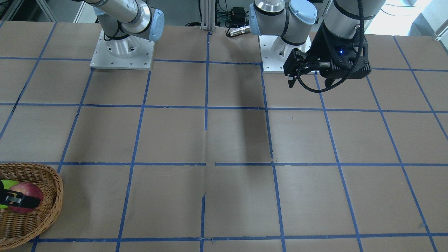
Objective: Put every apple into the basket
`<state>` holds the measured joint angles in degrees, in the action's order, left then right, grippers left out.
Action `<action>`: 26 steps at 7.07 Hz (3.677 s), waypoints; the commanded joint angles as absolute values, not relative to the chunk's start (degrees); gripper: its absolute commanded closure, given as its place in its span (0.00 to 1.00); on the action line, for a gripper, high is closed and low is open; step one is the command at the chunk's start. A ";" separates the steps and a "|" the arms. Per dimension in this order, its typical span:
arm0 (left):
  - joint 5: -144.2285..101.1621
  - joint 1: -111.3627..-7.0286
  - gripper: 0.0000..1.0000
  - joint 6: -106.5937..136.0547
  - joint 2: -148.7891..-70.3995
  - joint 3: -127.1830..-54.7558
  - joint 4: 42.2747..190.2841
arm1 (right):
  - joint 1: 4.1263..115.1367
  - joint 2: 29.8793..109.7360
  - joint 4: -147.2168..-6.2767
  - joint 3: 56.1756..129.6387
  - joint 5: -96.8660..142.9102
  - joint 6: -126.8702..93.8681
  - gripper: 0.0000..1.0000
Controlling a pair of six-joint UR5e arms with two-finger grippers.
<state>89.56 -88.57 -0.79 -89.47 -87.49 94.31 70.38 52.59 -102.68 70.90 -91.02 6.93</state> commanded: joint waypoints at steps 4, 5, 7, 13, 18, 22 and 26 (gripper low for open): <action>89.47 -88.59 0.00 -0.70 -89.39 -87.36 94.31 | 70.22 50.10 -103.71 72.68 -93.60 7.73 0.00; 89.47 -88.68 0.00 -0.62 -89.47 -87.36 94.31 | 70.22 50.62 -103.36 72.69 -96.74 8.87 0.00; 89.47 -88.59 0.00 -0.53 -89.47 -87.36 94.22 | 70.48 52.90 -102.05 72.42 -98.18 9.14 0.00; 89.47 -88.68 0.00 -0.09 -89.47 -87.72 93.60 | 80.82 72.04 -83.70 71.98 -88.86 1.89 0.00; 89.56 -88.68 0.00 -0.09 -89.38 -87.71 93.69 | 90.27 82.85 -83.57 82.40 -88.77 -6.42 0.00; 89.56 -88.68 0.00 -0.17 -89.38 -87.71 93.69 | 88.51 87.36 -86.92 88.95 -89.12 0.18 0.00; 89.65 -88.68 0.00 -0.17 -89.38 -87.89 93.69 | 88.94 88.85 -86.57 88.50 -88.68 -3.60 0.00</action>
<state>89.58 -88.72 -0.14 -89.39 -87.80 93.69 88.71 88.12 -86.73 88.41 -88.28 -3.07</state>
